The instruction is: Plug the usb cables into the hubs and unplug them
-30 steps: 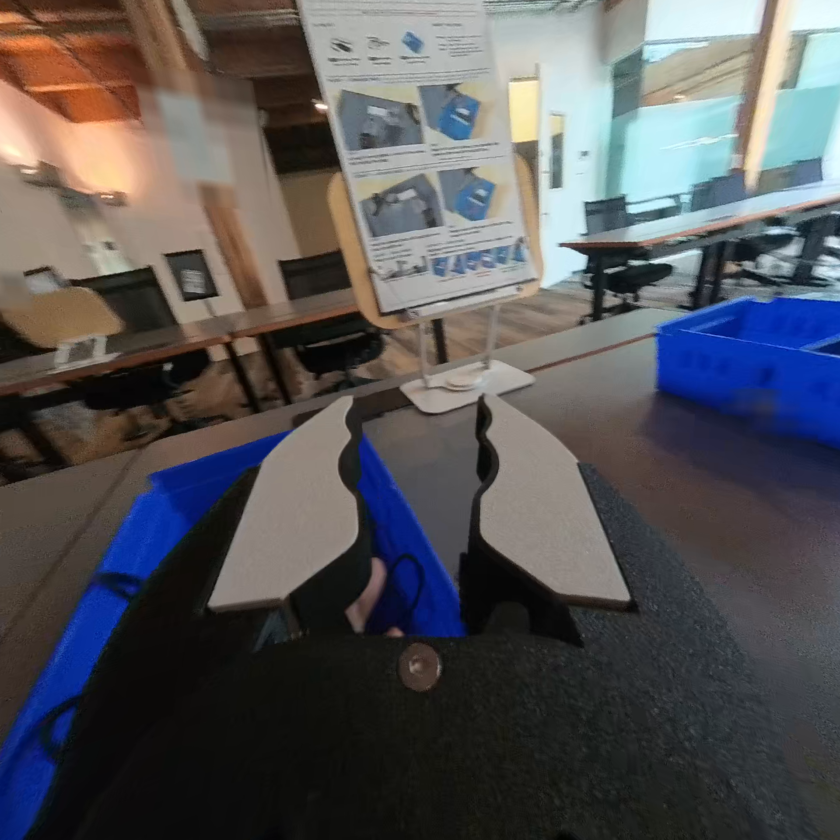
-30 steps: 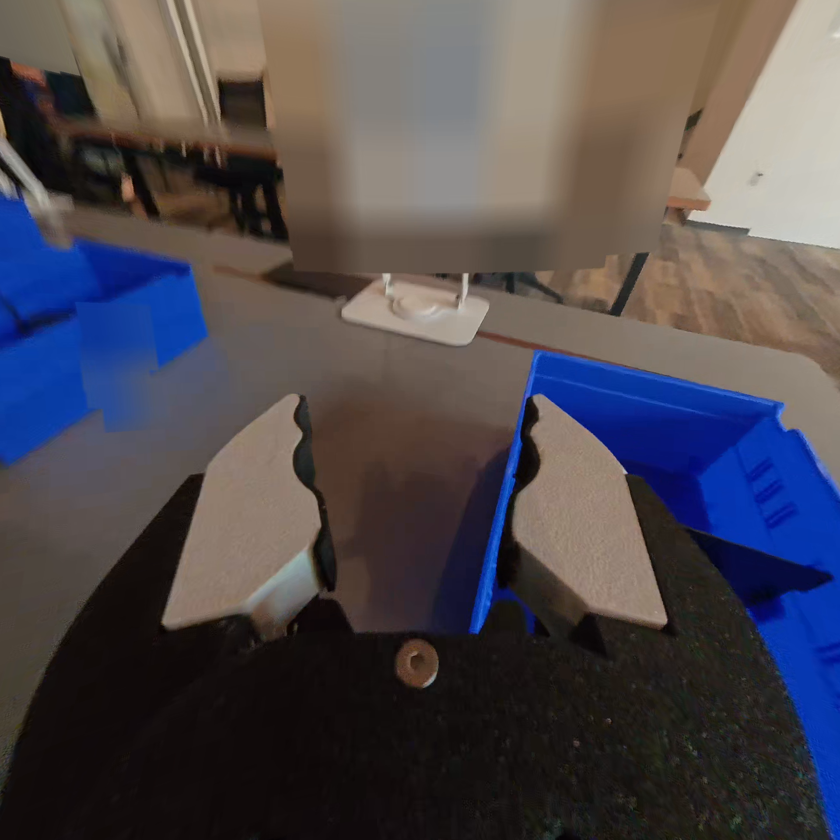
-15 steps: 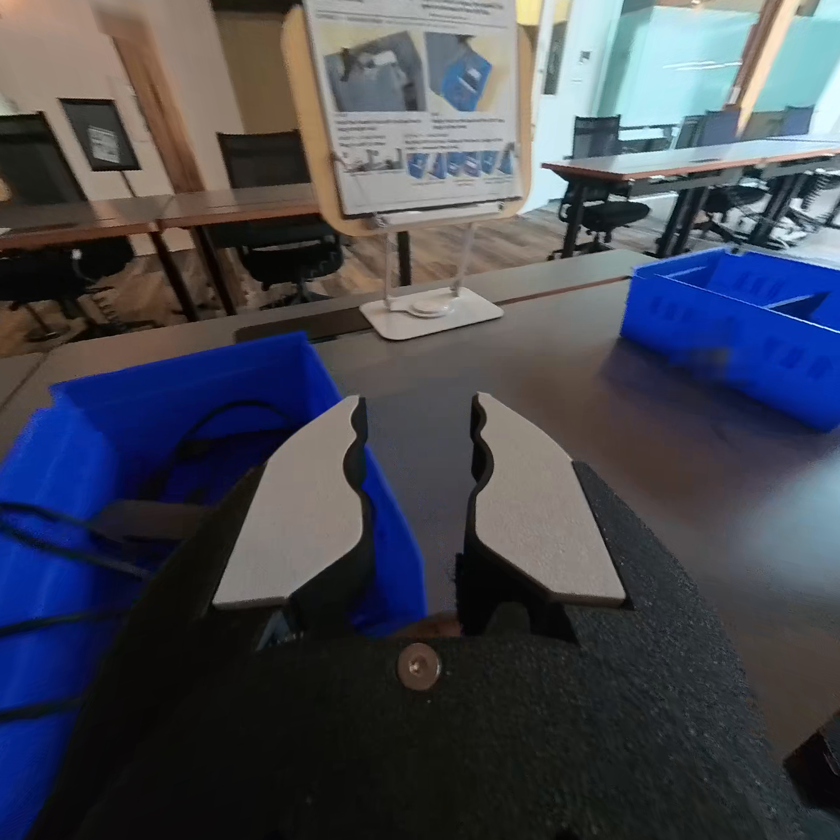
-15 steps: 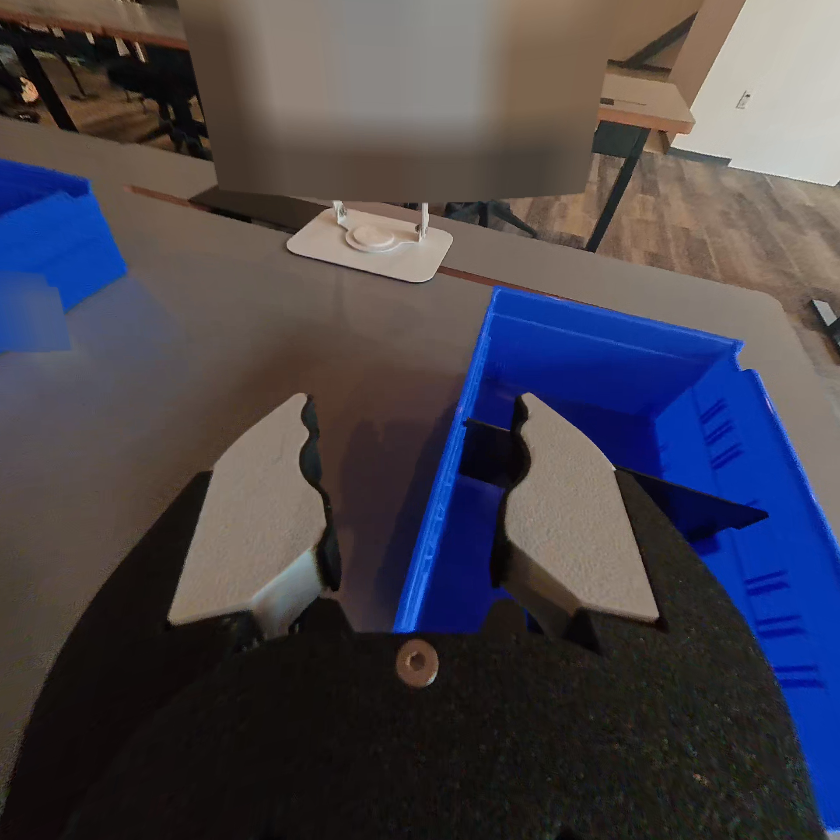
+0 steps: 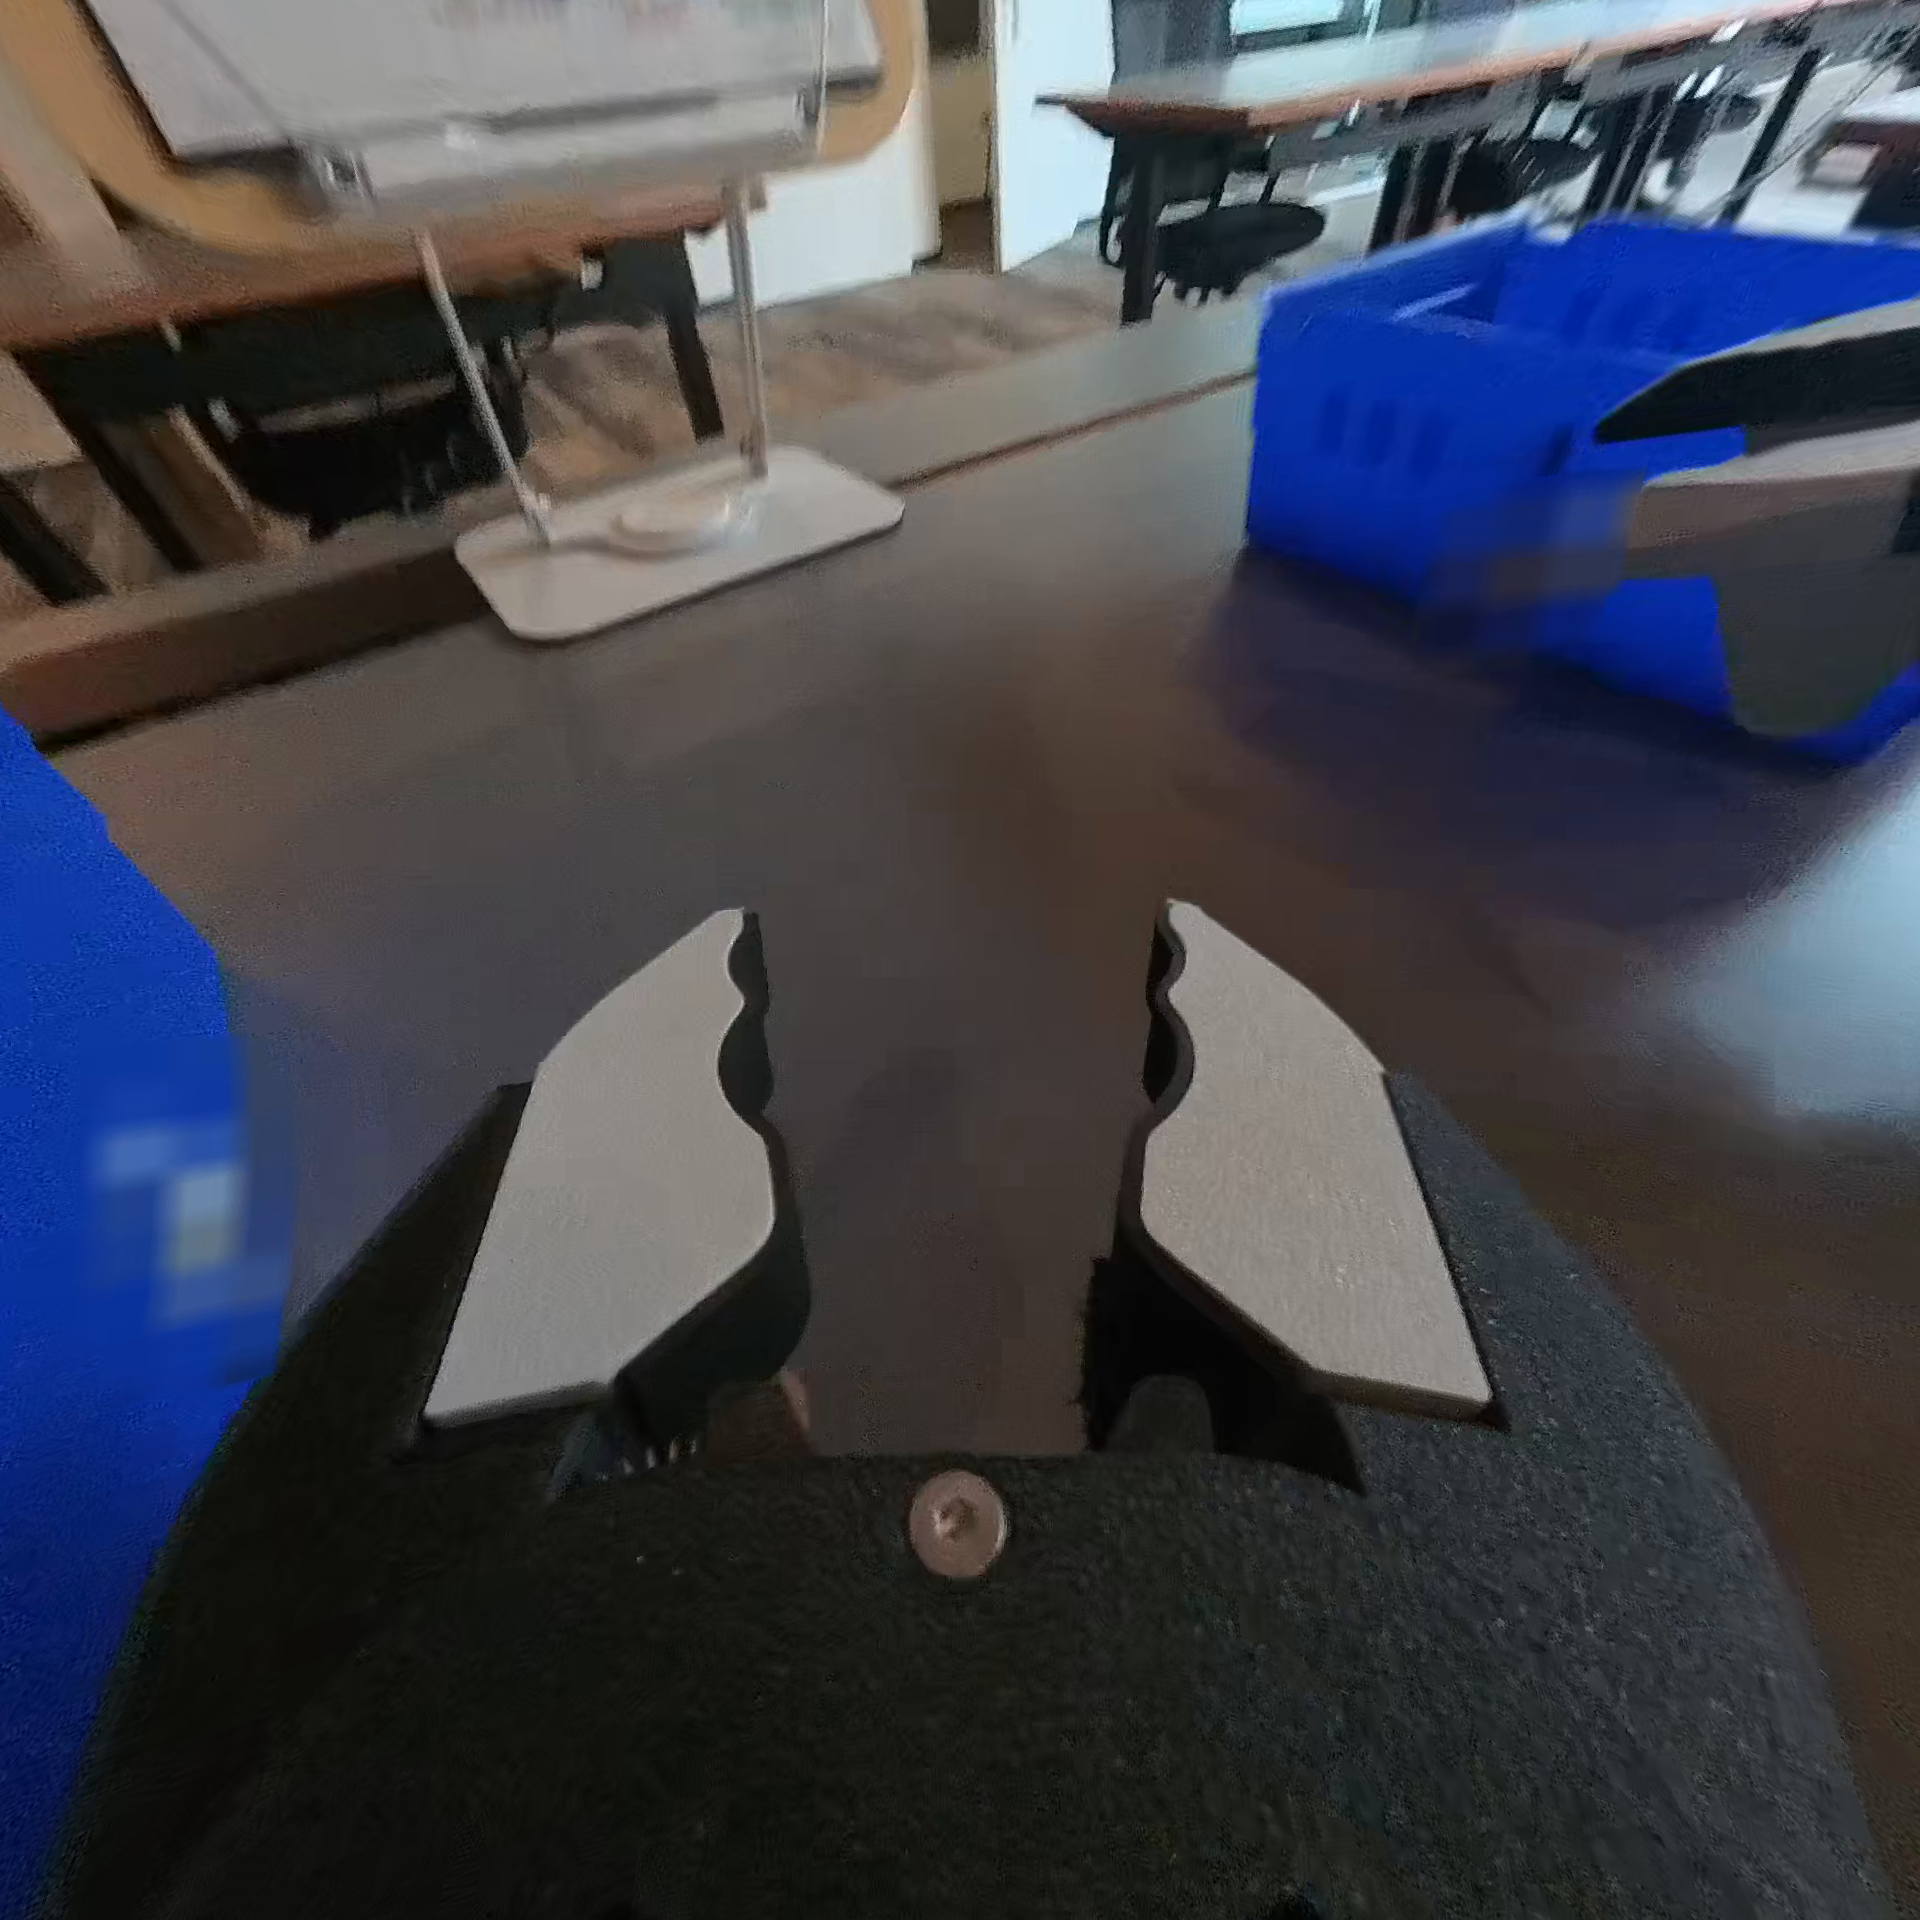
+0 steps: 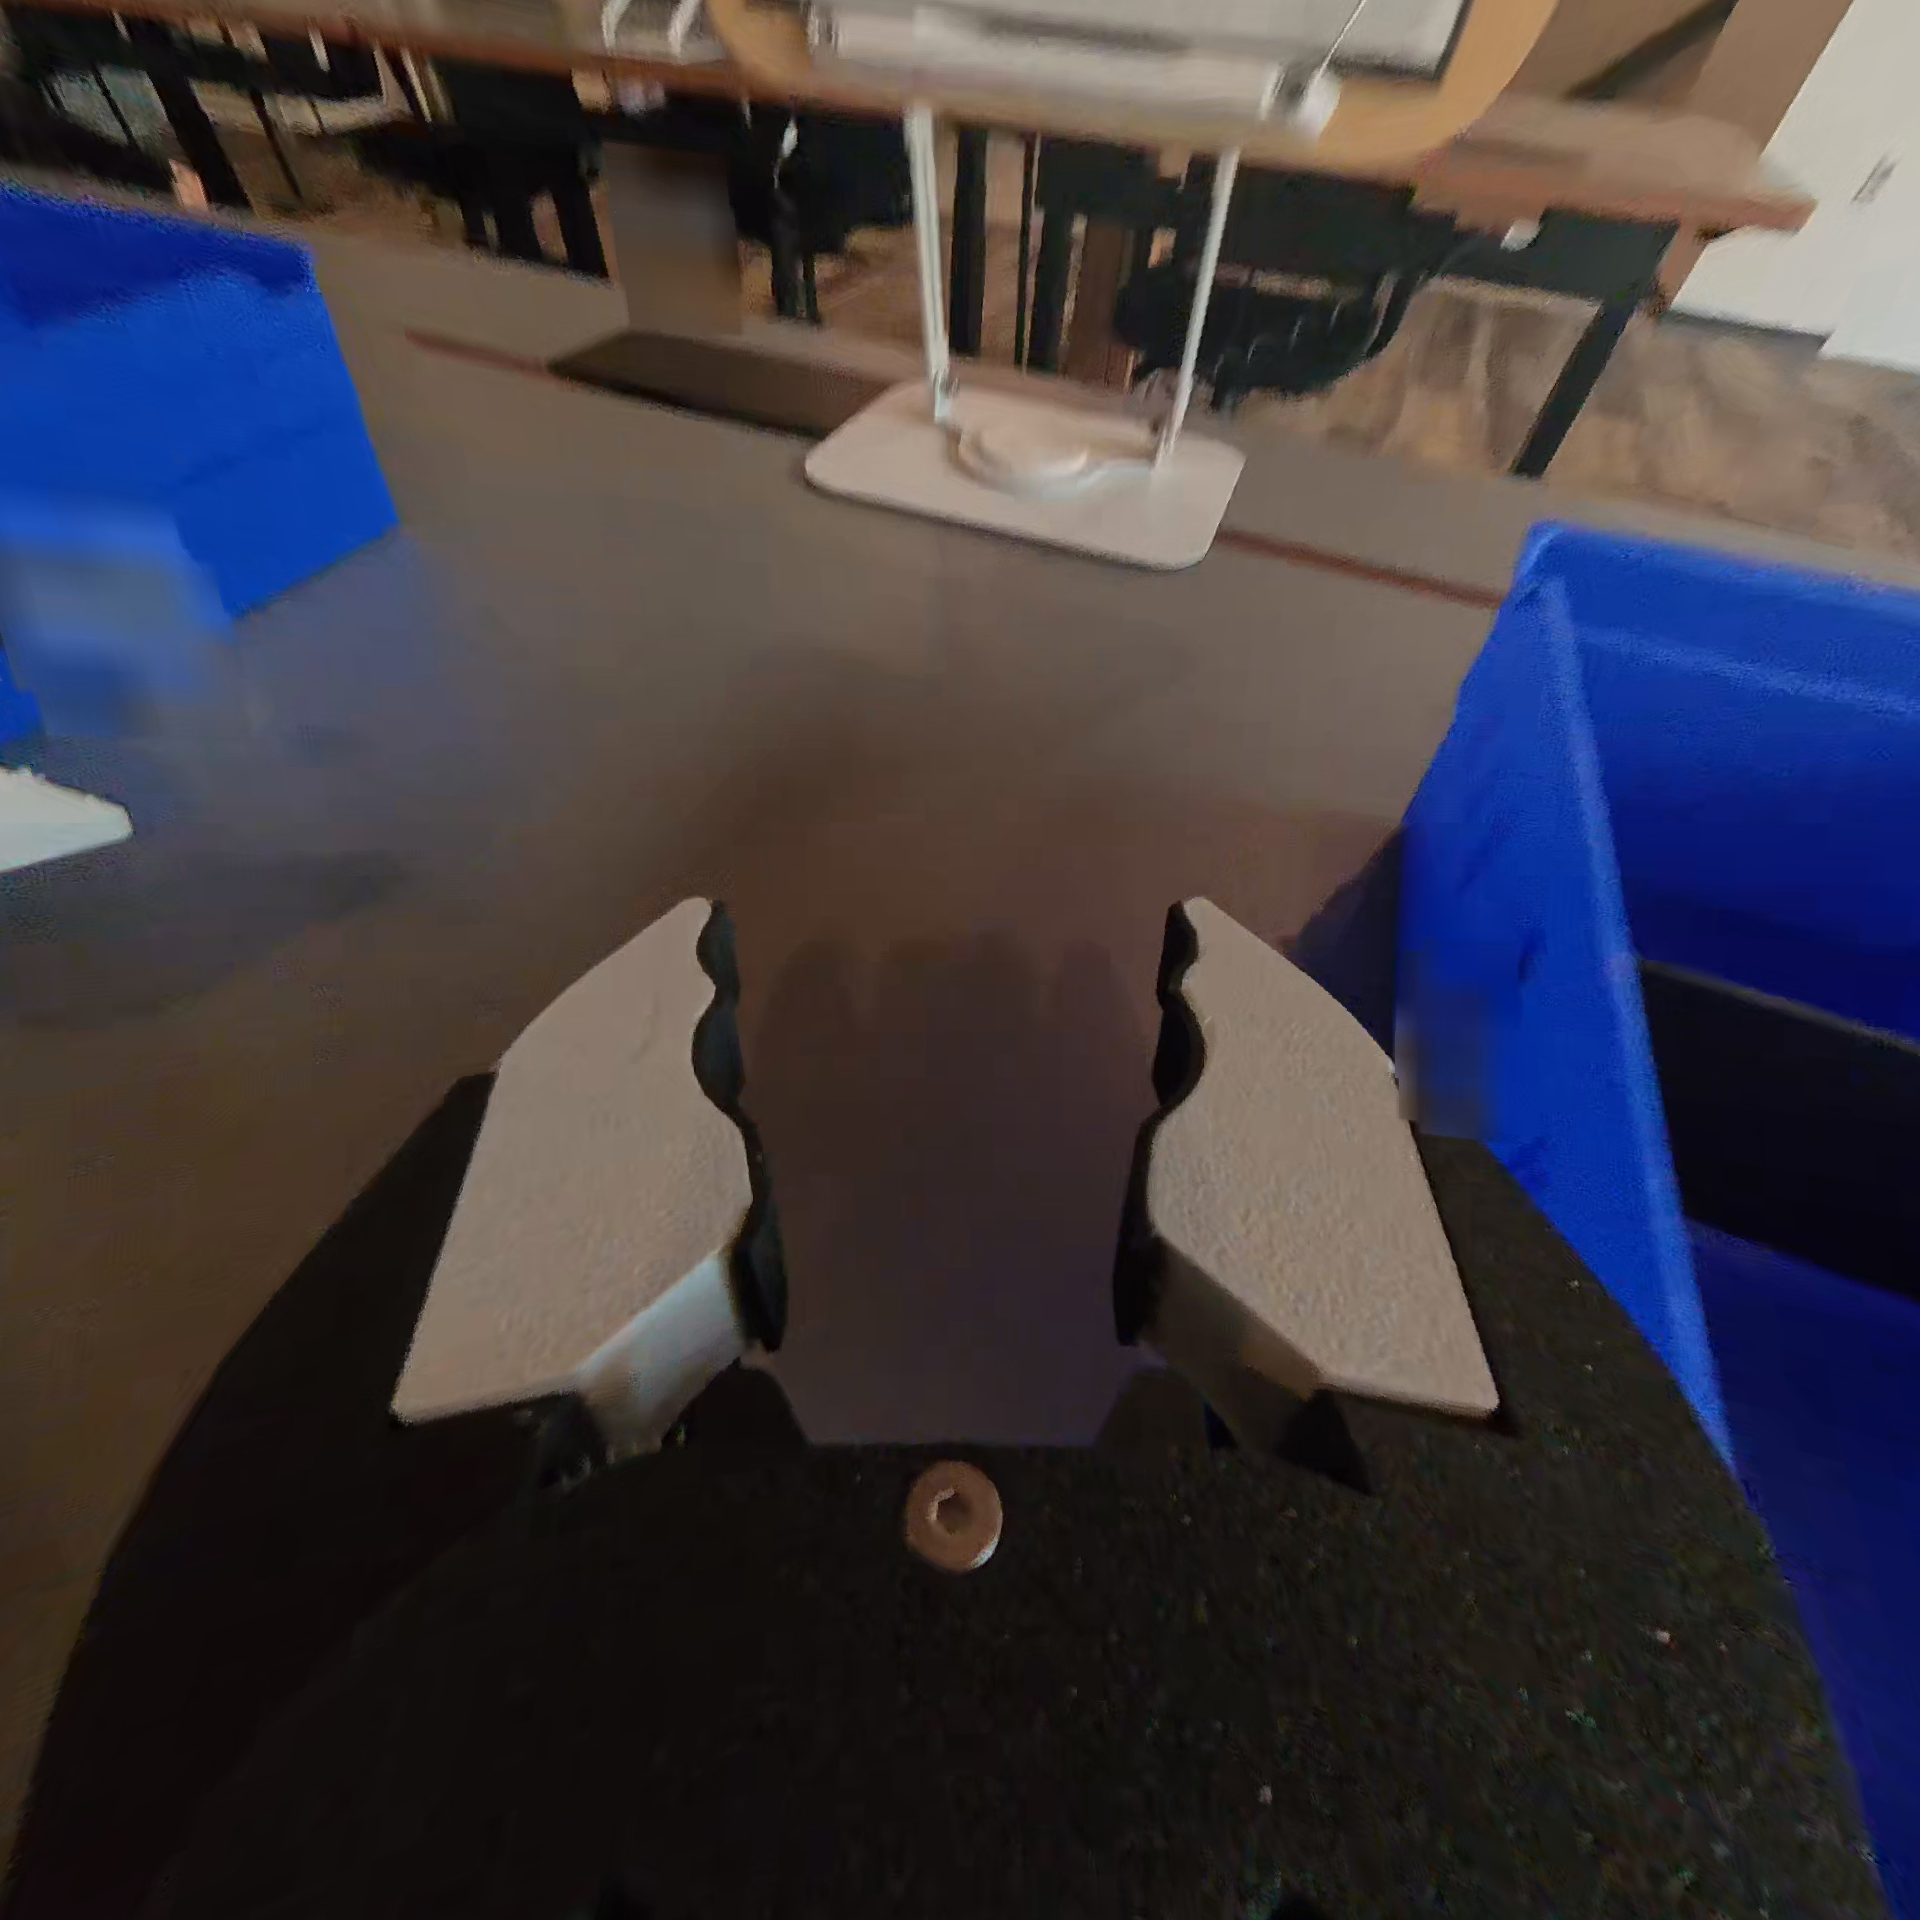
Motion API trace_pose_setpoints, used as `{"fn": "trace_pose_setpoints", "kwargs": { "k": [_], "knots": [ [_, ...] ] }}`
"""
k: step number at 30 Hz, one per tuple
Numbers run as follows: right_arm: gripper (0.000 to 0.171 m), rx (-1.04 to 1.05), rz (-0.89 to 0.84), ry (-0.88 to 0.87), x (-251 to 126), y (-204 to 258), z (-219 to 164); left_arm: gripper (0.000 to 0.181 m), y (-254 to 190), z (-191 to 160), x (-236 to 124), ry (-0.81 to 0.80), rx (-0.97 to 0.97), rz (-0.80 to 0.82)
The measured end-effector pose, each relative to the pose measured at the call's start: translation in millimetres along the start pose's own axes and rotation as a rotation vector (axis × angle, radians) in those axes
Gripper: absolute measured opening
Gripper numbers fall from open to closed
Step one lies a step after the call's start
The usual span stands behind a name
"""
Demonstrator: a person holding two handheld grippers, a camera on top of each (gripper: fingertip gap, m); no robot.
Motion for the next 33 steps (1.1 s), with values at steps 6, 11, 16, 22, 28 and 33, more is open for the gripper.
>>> {"fn": "trace_pose_setpoints", "kwargs": {
  "k": [6, 11, 16, 22, 28, 33],
  "knots": [
    [0.083, -0.042, 0.013, 0.155, 24.3, 15.0, -31.7, 0.087, 19.5, -25.6, 11.8, 0.096, -0.197, 0.033],
    [0.084, -0.011, 0.019, 0.212, 31.1, 22.5, -40.1, 0.09, 33.5, -28.3, 8.8, 0.095, -0.263, 0.178],
    [0.087, -0.037, -0.036, 0.259, 35.6, 24.2, -43.5, 0.089, 40.0, -33.3, 11.4, 0.142, -0.341, 0.206],
    [0.089, -0.015, -0.045, 0.289, 37.3, 21.8, -45.2, 0.078, 35.2, -33.8, 14.4, 0.171, -0.309, 0.165],
    [0.092, 0.004, -0.044, 0.373, 41.4, 20.4, -50.9, 0.077, 36.0, -35.3, 15.0, 0.183, -0.329, 0.16],
    [0.087, 0.003, -0.06, 0.38, 41.2, 20.0, -51.7, 0.077, 37.1, -36.5, 14.5, 0.186, -0.353, 0.154]
  ]
}}
Point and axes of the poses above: each gripper's, where its closed fingertips meet, x out along the fingers, z out of its top, y = z × x across the jaws, the point moved 8 cm from there along -x, back along the fingers, and after that the axes turned 7 degrees about -z, right-handed, at the moved point
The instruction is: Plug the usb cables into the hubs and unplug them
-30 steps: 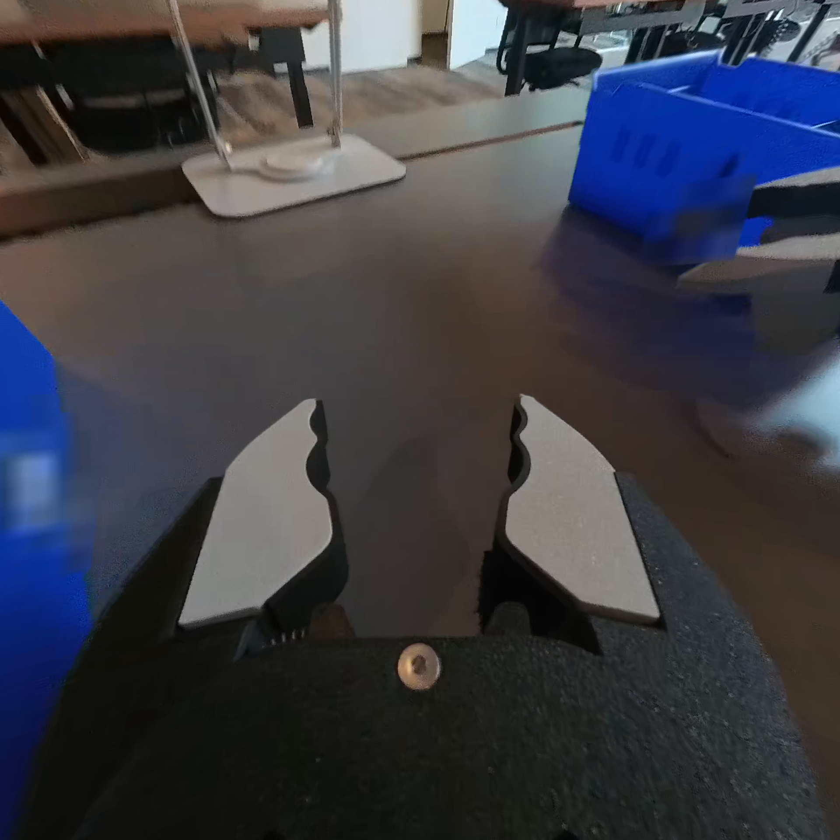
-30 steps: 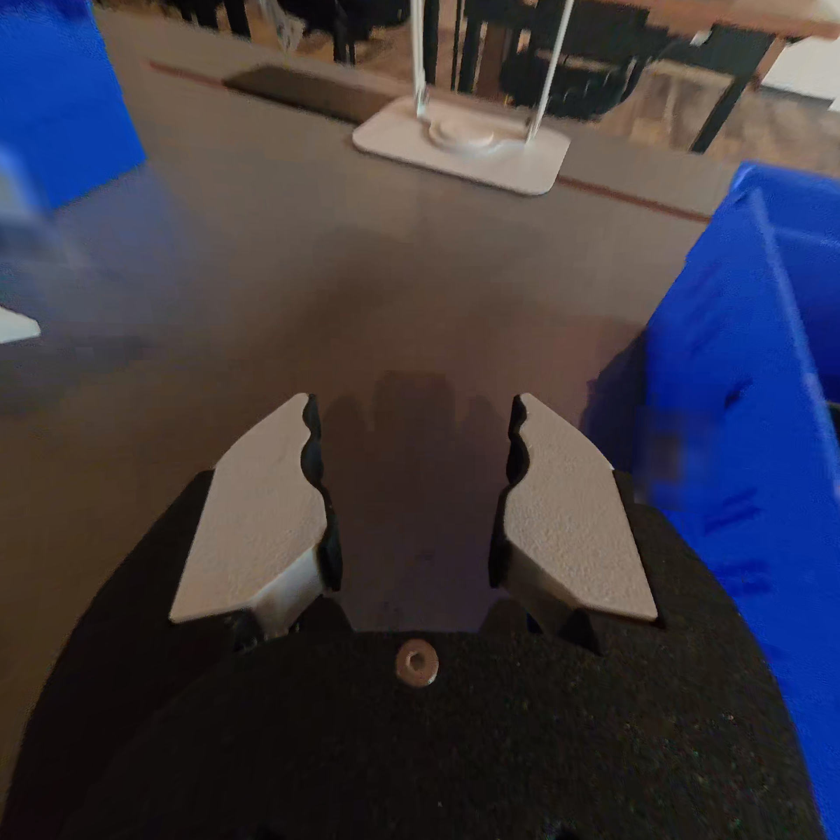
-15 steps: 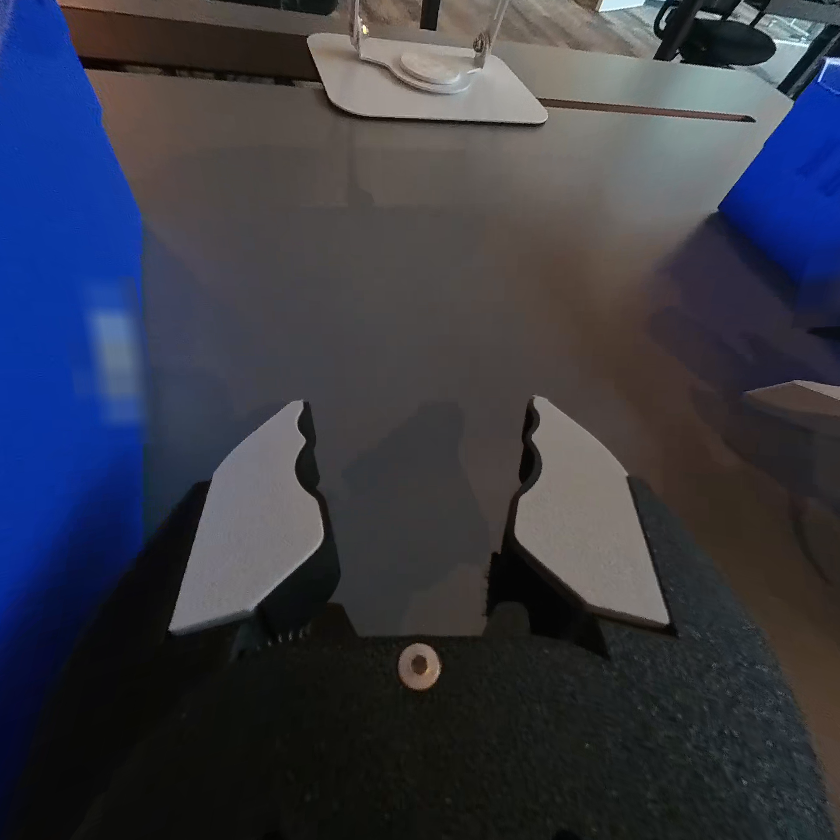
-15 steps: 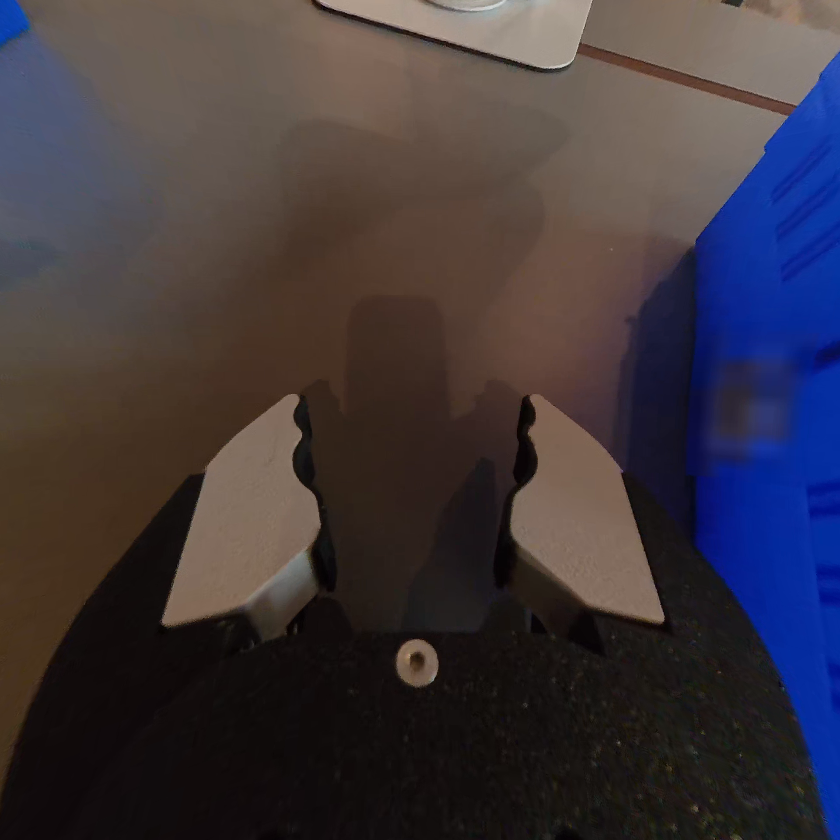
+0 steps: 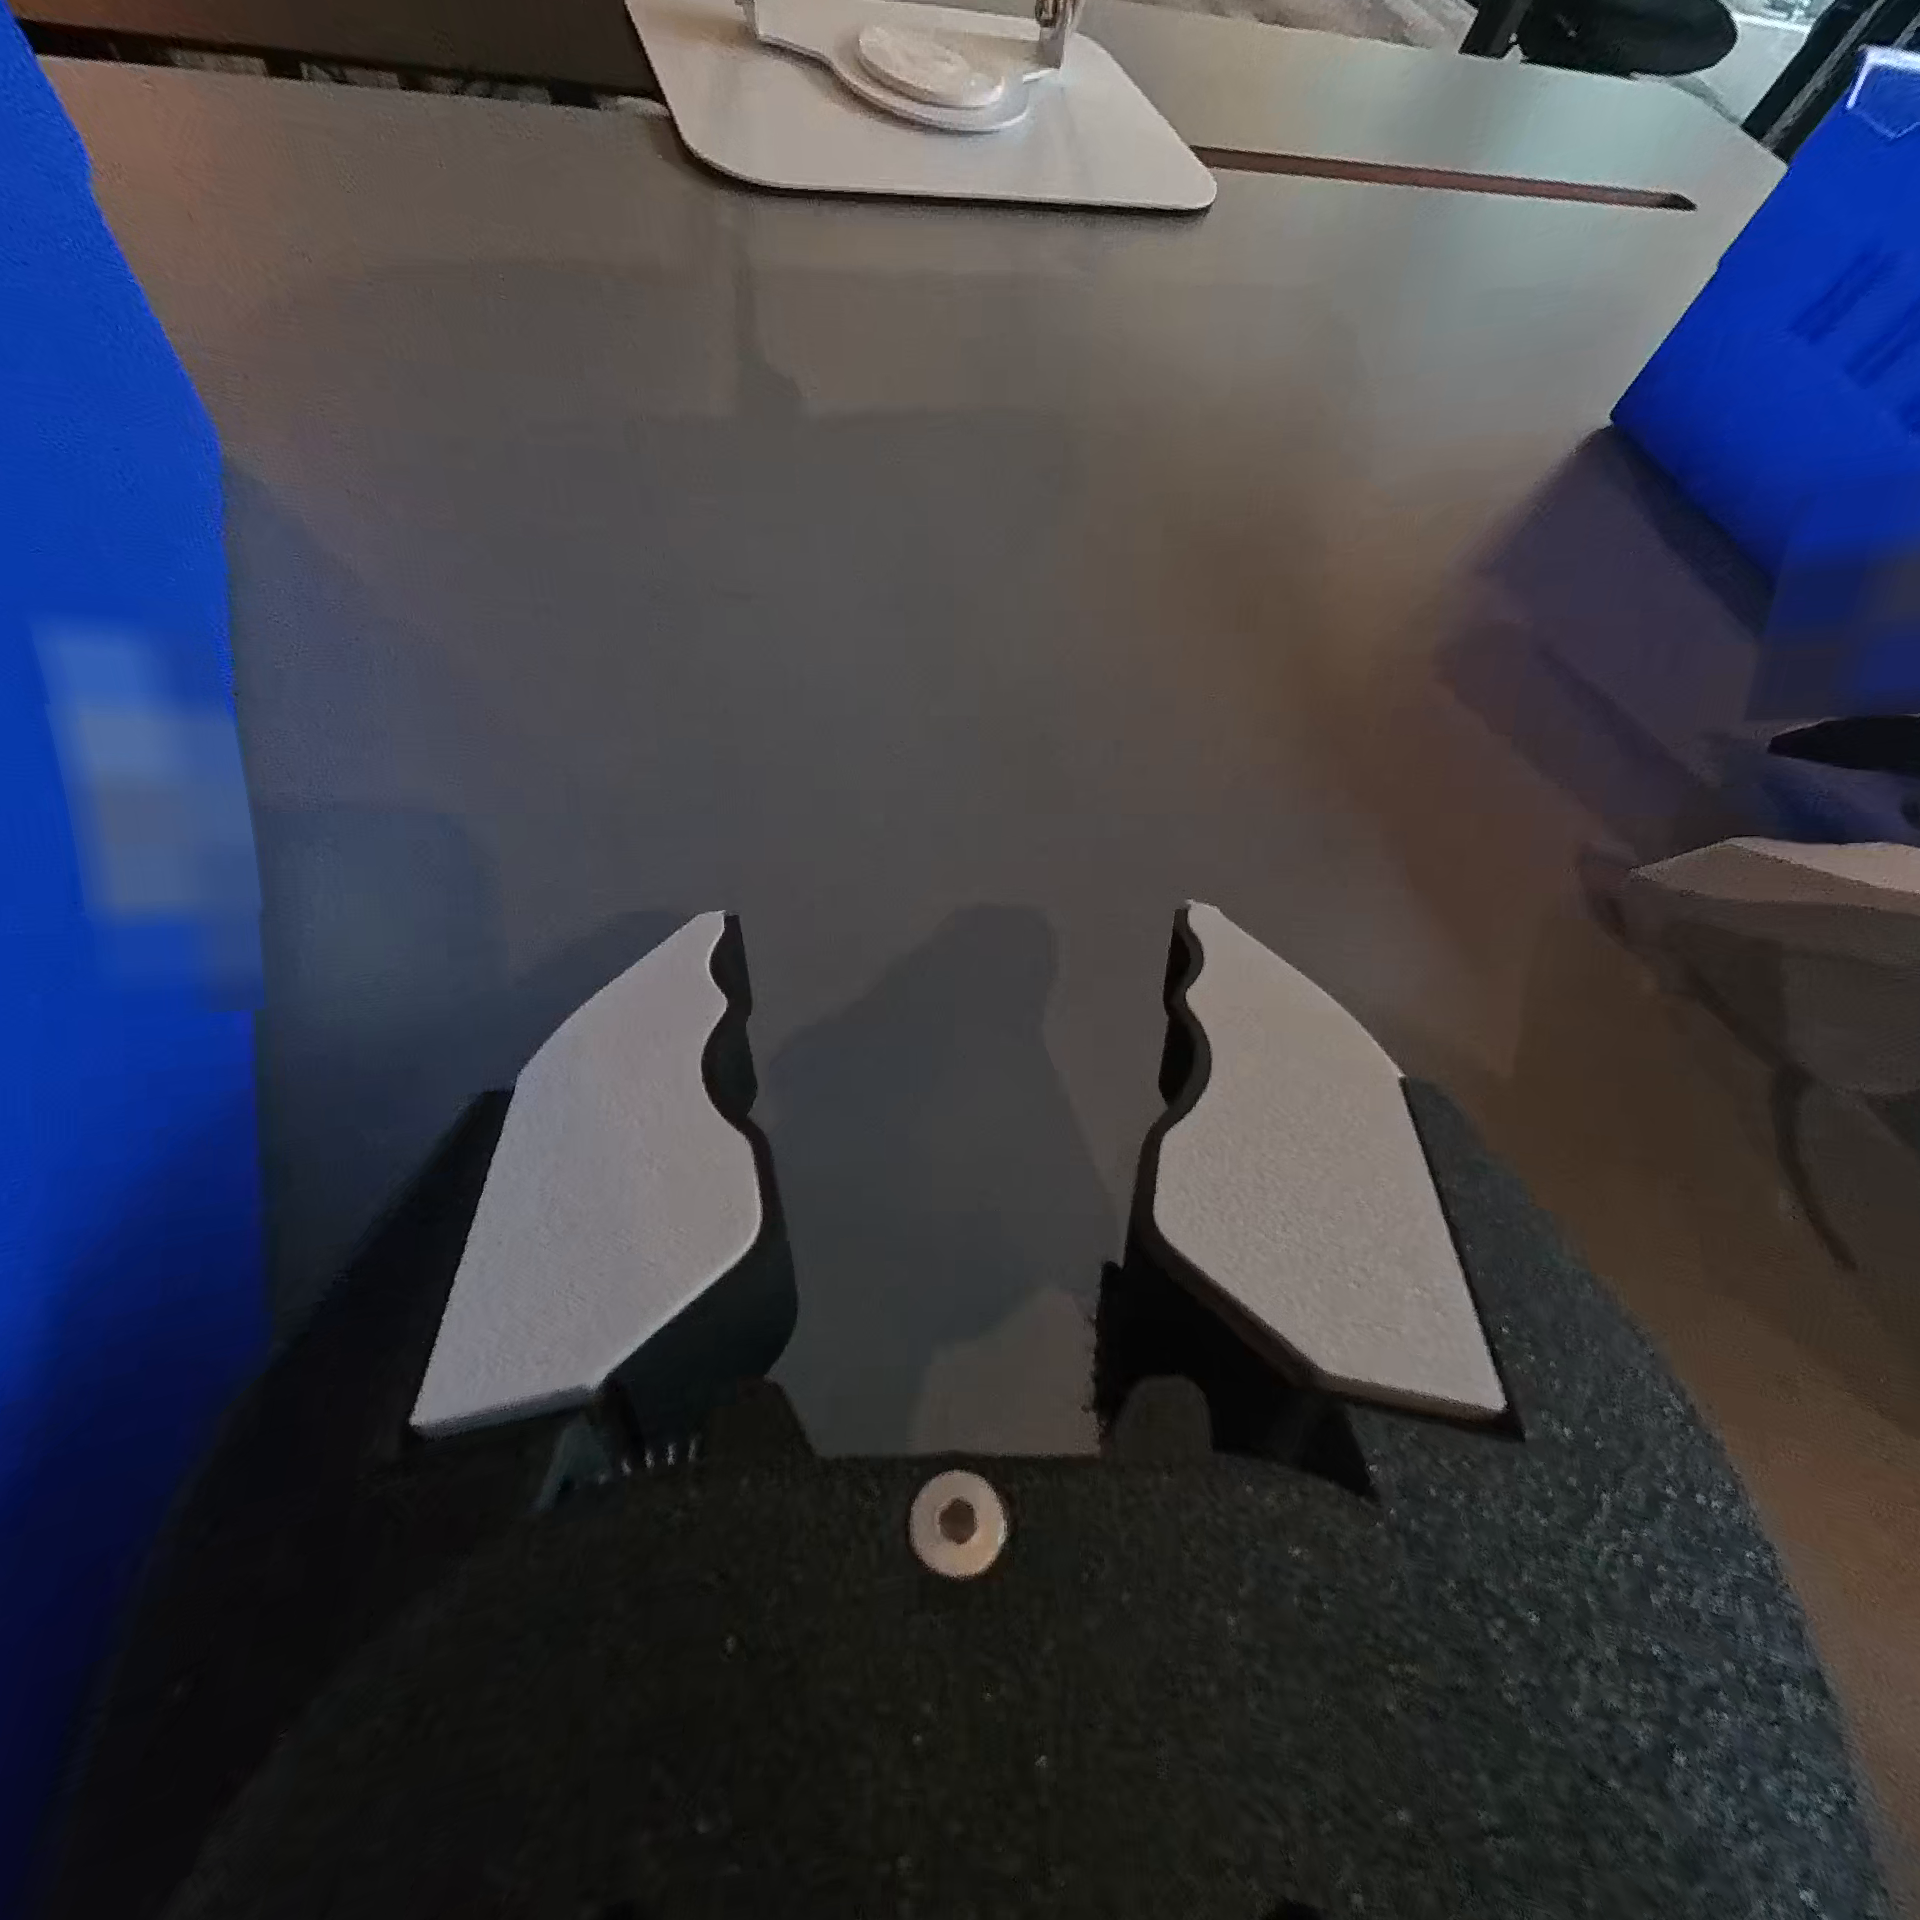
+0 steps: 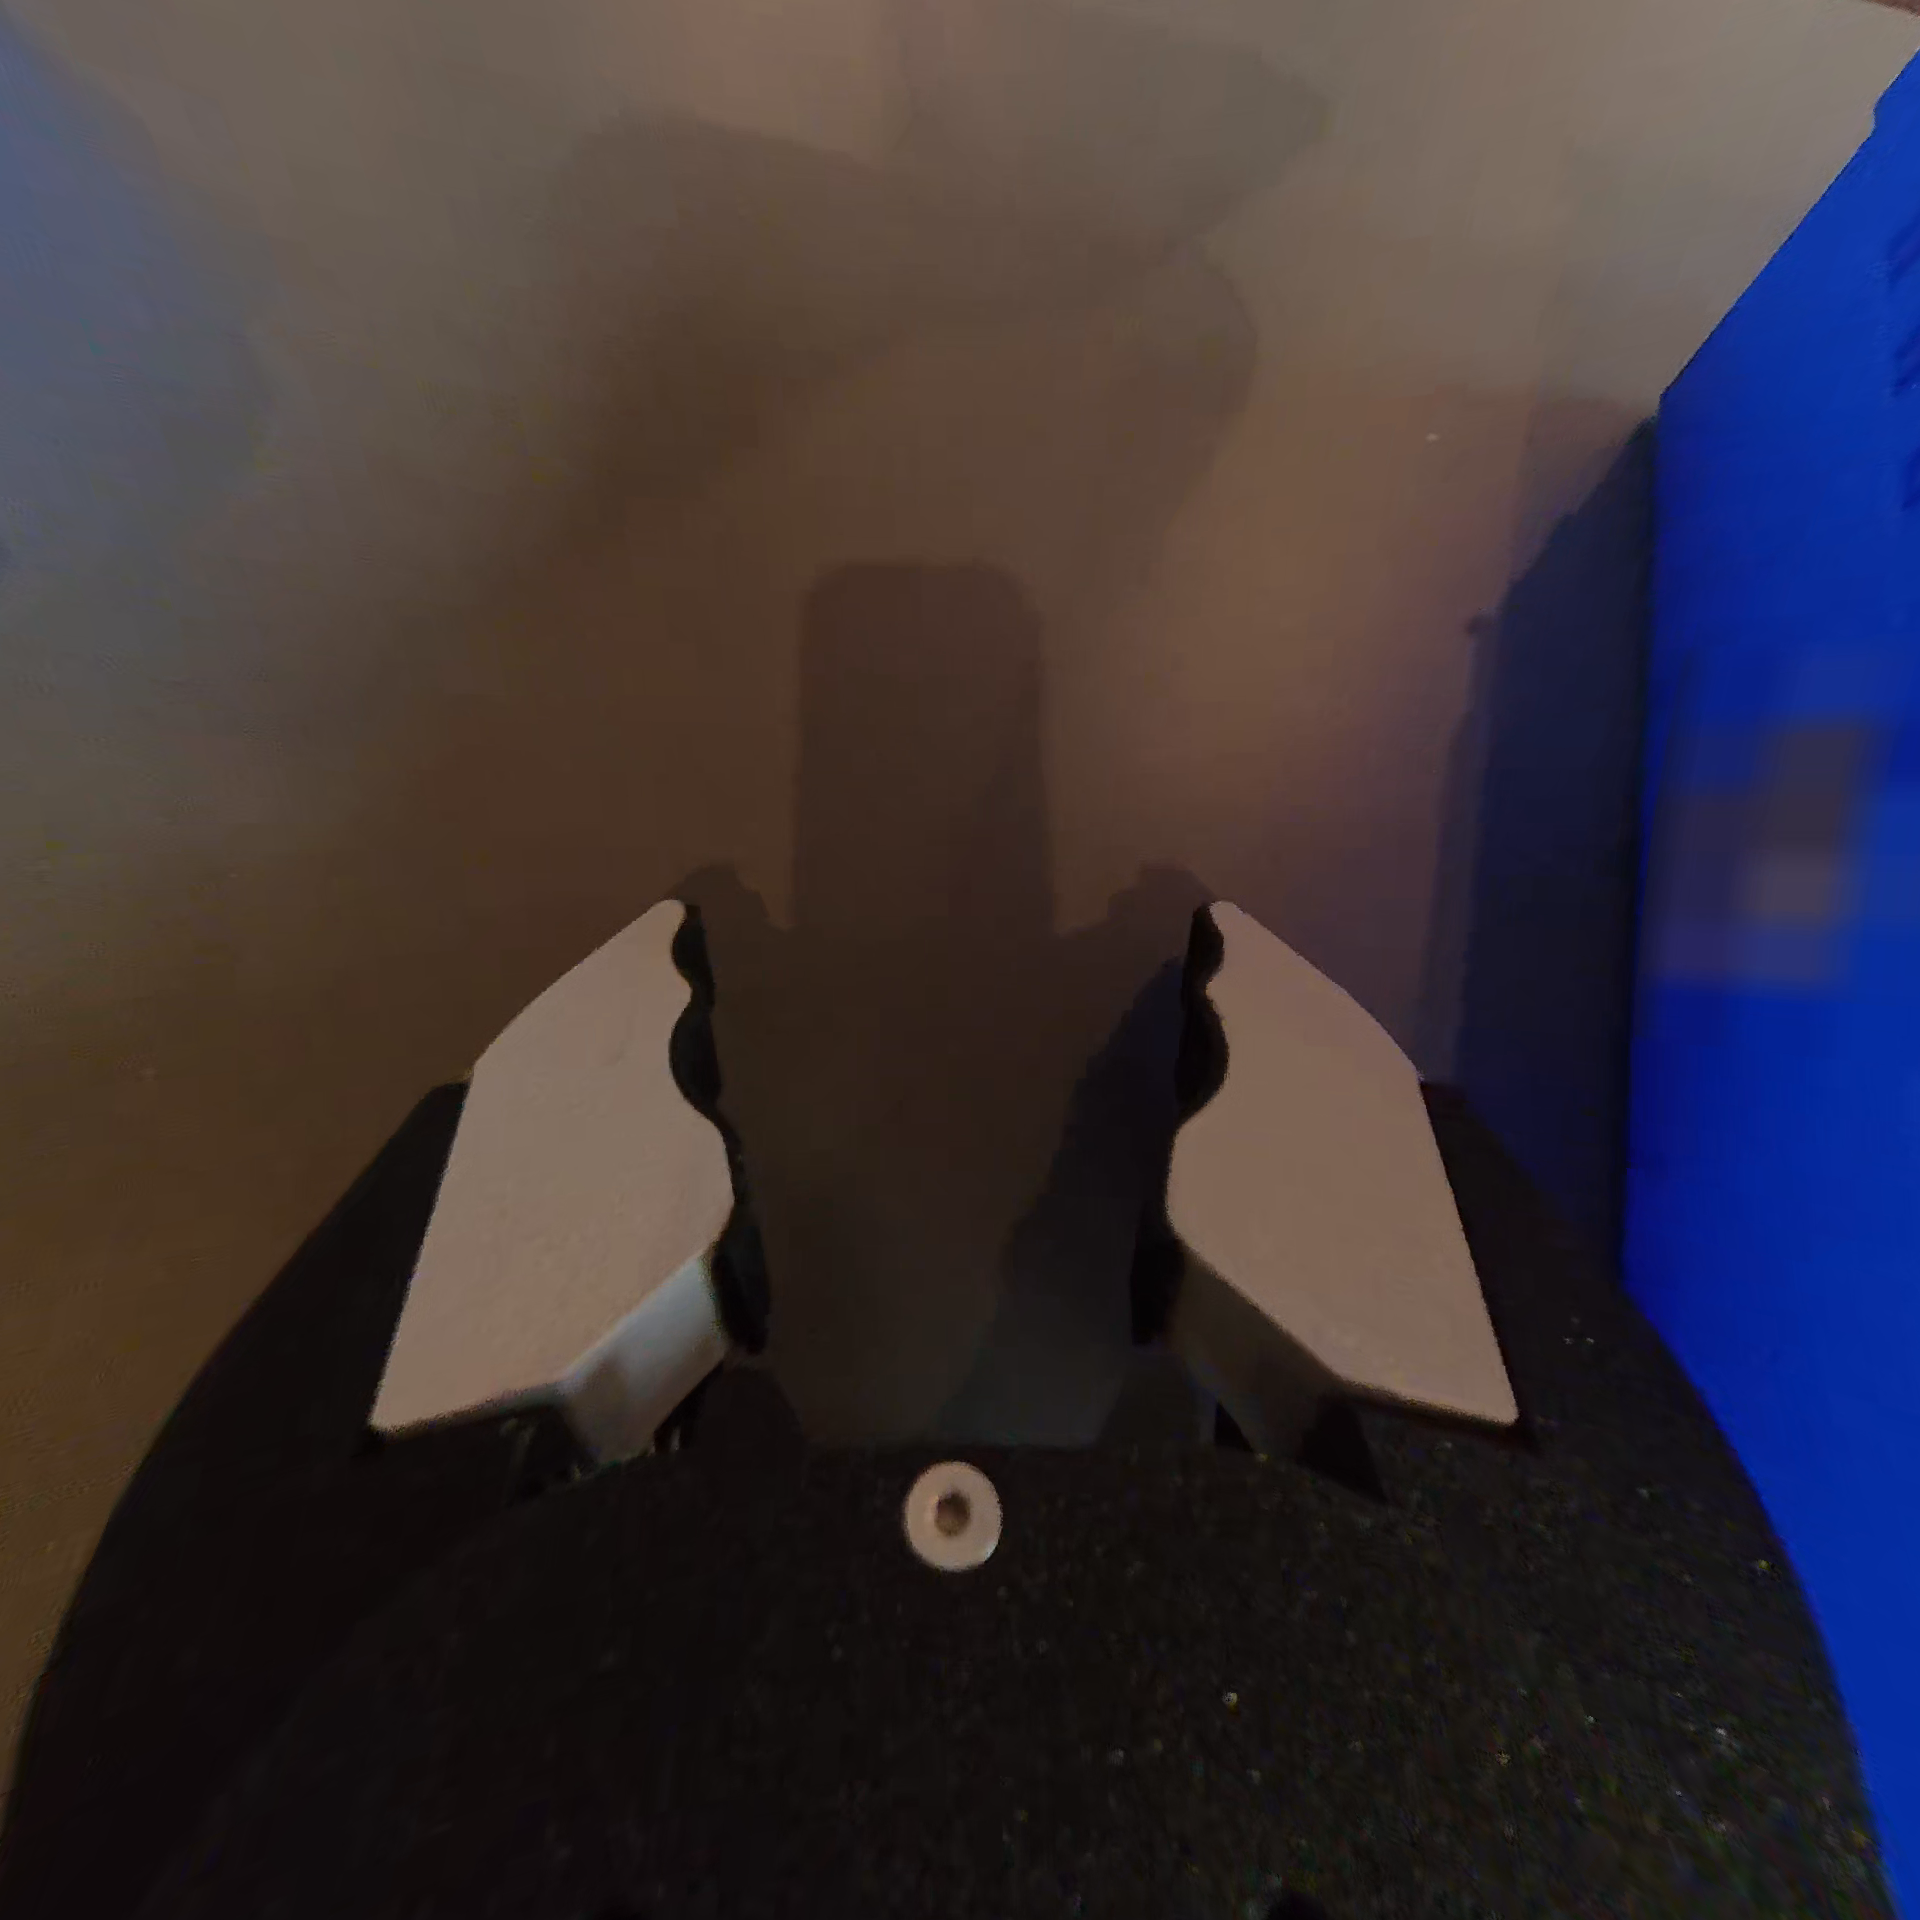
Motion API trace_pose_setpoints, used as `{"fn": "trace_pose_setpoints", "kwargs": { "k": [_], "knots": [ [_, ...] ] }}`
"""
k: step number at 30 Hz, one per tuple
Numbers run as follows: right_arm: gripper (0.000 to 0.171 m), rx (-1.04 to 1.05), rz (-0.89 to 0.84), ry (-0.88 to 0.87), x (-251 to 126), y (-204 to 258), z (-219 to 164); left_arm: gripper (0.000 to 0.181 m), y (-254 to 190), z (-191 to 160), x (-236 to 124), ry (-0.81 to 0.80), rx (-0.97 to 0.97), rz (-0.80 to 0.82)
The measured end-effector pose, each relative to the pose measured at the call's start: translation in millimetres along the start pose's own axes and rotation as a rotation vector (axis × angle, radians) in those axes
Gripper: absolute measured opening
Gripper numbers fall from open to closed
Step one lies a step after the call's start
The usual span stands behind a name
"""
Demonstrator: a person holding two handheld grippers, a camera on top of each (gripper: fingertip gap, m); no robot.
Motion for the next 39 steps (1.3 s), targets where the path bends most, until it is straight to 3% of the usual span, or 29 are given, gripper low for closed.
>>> {"fn": "trace_pose_setpoints", "kwargs": {
  "k": [2, 6, 12, 15, 30, 36, 39],
  "knots": [
    [0.087, -0.006, -0.003, 0.003, 0.3, 0.4, -0.2, 0.078, 0.4, 0.0, -0.3, -0.003, -0.004, 0.002],
    [0.09, 0.011, 0.01, 0.025, 2.2, -0.4, -0.9, 0.057, 5.1, -0.5, 0.6, 0.008, -0.031, 0.084],
    [0.096, 0.006, 0.022, 0.036, 3.1, 0.6, -1.3, 0.063, 0.0, -0.4, -0.4, -0.003, 0.013, 0.046],
    [0.096, 0.004, 0.024, 0.036, 3.5, 0.9, -1.1, 0.047, 2.5, -0.4, -0.9, -0.005, 0.003, 0.098],
    [0.103, -0.016, 0.047, 0.041, 3.9, 3.4, -1.5, 0.061, -7.3, -8.6, 7.4, 0.139, 0.16, 0.137],
    [0.103, -0.02, 0.05, 0.042, 3.9, 3.8, -1.8, 0.063, -7.5, -8.1, 6.8, 0.134, 0.158, 0.128],
    [0.104, -0.023, 0.053, 0.043, 3.9, 4.2, -1.8, 0.056, -6.8, -3.1, -1.6, 0.025, 0.148, 0.117]
  ]
}}
Point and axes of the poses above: each gripper's, where its closed fingertips meet, x out along the fingers, z out of its top, y = z × x across the jaws, the point moved 8 cm from there along -x, back along the fingers, and after that the axes turned 7 degrees about -z, right-handed, at the moved point
